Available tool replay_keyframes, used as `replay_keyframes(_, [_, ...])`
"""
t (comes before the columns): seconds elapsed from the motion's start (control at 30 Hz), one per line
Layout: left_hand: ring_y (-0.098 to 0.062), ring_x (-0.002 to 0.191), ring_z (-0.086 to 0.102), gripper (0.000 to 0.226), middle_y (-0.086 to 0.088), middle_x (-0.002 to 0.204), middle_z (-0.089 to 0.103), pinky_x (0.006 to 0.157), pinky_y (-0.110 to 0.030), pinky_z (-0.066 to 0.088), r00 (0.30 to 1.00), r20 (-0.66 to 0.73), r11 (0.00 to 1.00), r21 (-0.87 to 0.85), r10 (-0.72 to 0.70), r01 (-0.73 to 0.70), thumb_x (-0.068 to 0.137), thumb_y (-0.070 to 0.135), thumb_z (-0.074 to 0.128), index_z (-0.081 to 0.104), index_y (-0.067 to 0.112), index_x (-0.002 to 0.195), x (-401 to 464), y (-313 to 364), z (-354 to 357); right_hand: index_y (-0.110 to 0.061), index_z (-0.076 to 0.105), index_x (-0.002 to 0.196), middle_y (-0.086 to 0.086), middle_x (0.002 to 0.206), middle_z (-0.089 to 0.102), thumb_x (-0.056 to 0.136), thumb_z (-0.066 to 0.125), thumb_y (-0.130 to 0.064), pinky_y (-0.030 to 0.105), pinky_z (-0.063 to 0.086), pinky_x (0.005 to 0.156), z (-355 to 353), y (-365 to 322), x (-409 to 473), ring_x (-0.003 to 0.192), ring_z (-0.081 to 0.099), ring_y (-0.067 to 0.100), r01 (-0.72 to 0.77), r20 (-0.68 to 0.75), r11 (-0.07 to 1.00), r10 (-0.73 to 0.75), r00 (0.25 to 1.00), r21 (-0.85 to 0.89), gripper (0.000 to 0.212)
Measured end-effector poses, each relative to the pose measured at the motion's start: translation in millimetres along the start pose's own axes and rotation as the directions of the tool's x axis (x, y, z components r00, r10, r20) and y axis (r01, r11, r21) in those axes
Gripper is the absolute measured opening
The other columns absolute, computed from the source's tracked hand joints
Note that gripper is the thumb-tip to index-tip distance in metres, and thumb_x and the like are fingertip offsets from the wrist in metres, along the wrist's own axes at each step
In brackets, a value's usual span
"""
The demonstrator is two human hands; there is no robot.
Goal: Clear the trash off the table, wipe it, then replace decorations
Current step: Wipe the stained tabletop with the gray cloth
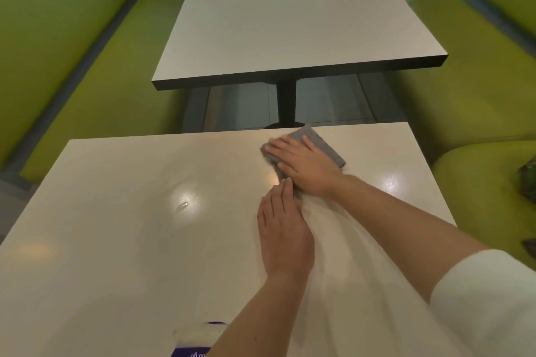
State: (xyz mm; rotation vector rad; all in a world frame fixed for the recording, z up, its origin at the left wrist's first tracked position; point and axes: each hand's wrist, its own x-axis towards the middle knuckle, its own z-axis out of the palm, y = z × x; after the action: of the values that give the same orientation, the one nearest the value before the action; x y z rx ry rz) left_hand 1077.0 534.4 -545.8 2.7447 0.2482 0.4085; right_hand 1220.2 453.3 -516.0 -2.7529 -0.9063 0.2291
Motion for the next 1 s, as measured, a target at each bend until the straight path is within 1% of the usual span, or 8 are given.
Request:
replay_keyframes(0.07, [-0.018, 0.133, 0.041, 0.044, 0.001, 0.142, 0.048, 0.112, -0.035, 0.035, 1.0, -0.011, 1.0, 0.006, 0.005, -0.005, 0.103, 0.023, 0.033, 0.039, 0.017, 0.146, -1, 0, -1, -0.035, 0.015, 0.155, -0.013, 0.163, 0.01, 0.107, 0.022, -0.034, 0.039, -0.004, 0.121, -3, 15, -3, 0.15, 0.003, 0.01, 0.034, 0.0, 0.999, -0.034, 0.999, 0.021, 0.049])
replay_keyframes(0.23, [-0.021, 0.132, 0.042, 0.044, -0.001, 0.142, 0.048, 0.113, -0.035, 0.033, 1.0, -0.029, 1.0, 0.009, 0.005, -0.004, 0.103, 0.024, 0.031, 0.039, 0.015, 0.146, 0, -1, 1, -0.031, 0.014, 0.156, -0.008, 0.164, 0.011, 0.107, 0.02, -0.027, 0.043, -0.003, 0.121, -12, 38, 5, 0.151, 0.003, 0.013, -0.224, -0.075, 0.975, 0.224, 0.972, 0.011, 0.049])
replay_keyframes(0.37, [-0.022, 0.132, 0.043, 0.044, -0.003, 0.142, 0.049, 0.111, -0.037, 0.037, 0.999, -0.043, 1.0, -0.006, -0.005, 0.005, 0.102, 0.022, 0.035, 0.041, 0.012, 0.145, -1, 0, 2, -0.037, 0.023, 0.153, -0.016, 0.161, 0.016, 0.107, 0.028, -0.027, 0.037, -0.005, 0.121, -2, 14, -20, 0.15, 0.006, 0.007, 0.071, -0.028, 0.996, -0.069, 0.997, 0.063, 0.048])
replay_keyframes(0.43, [-0.022, 0.131, 0.044, 0.044, -0.002, 0.142, 0.049, 0.111, -0.037, 0.038, 0.999, -0.053, 1.0, -0.008, -0.007, 0.006, 0.102, 0.023, 0.036, 0.042, 0.012, 0.145, 0, 1, 2, -0.04, 0.026, 0.152, -0.02, 0.159, 0.018, 0.107, 0.029, -0.028, 0.033, -0.006, 0.119, -6, 31, -25, 0.149, 0.006, 0.004, 0.102, -0.019, 0.992, -0.101, 0.995, 0.07, 0.046])
replay_keyframes(0.6, [-0.022, 0.13, 0.044, 0.044, -0.002, 0.14, 0.048, 0.11, -0.037, 0.038, 0.999, -0.053, 1.0, -0.004, 0.007, -0.007, 0.103, 0.023, 0.031, 0.041, 0.013, 0.145, 1, 0, -1, -0.035, 0.02, 0.154, -0.01, 0.163, 0.014, 0.105, 0.032, -0.019, 0.044, -0.002, 0.12, -13, 41, 1, 0.151, 0.005, 0.013, -0.198, -0.079, 0.979, 0.201, 0.976, 0.04, 0.053])
replay_keyframes(0.7, [-0.021, 0.127, 0.046, 0.039, 0.0, 0.136, 0.05, 0.107, -0.037, 0.039, 0.997, -0.073, 0.999, -0.037, 0.0, -0.003, 0.103, 0.022, 0.032, 0.047, 0.016, 0.138, 1, 2, -2, -0.037, 0.033, 0.15, -0.012, 0.161, 0.021, 0.095, 0.047, -0.005, 0.045, -0.003, 0.12, -7, 2, 0, 0.149, 0.009, 0.013, 0.028, 0.013, 0.993, -0.029, 0.999, 0.113, 0.065])
replay_keyframes(0.8, [-0.021, 0.121, 0.049, 0.032, 0.0, 0.13, 0.052, 0.103, -0.037, 0.042, 0.996, -0.09, 0.999, -0.043, 0.002, -0.006, 0.101, 0.02, 0.037, 0.049, 0.018, 0.131, 0, 2, -3, -0.041, 0.04, 0.145, -0.017, 0.158, 0.025, 0.1, 0.04, -0.008, 0.039, -0.007, 0.119, -8, 9, -16, 0.148, 0.009, 0.007, 0.132, 0.047, 0.971, -0.144, 0.988, 0.197, 0.055])
replay_keyframes(1.0, [-0.021, 0.116, 0.05, 0.028, 0.002, 0.123, 0.052, 0.099, -0.034, 0.041, 0.997, -0.081, 1.0, -0.006, 0.008, -0.009, 0.099, 0.017, 0.043, 0.052, 0.021, 0.125, -1, 0, -3, -0.037, 0.031, 0.15, -0.011, 0.162, 0.02, 0.101, 0.038, -0.01, 0.046, -0.003, 0.12, -11, 37, -22, 0.15, 0.008, 0.014, -0.178, -0.119, 0.98, 0.189, 0.975, 0.093, 0.057])
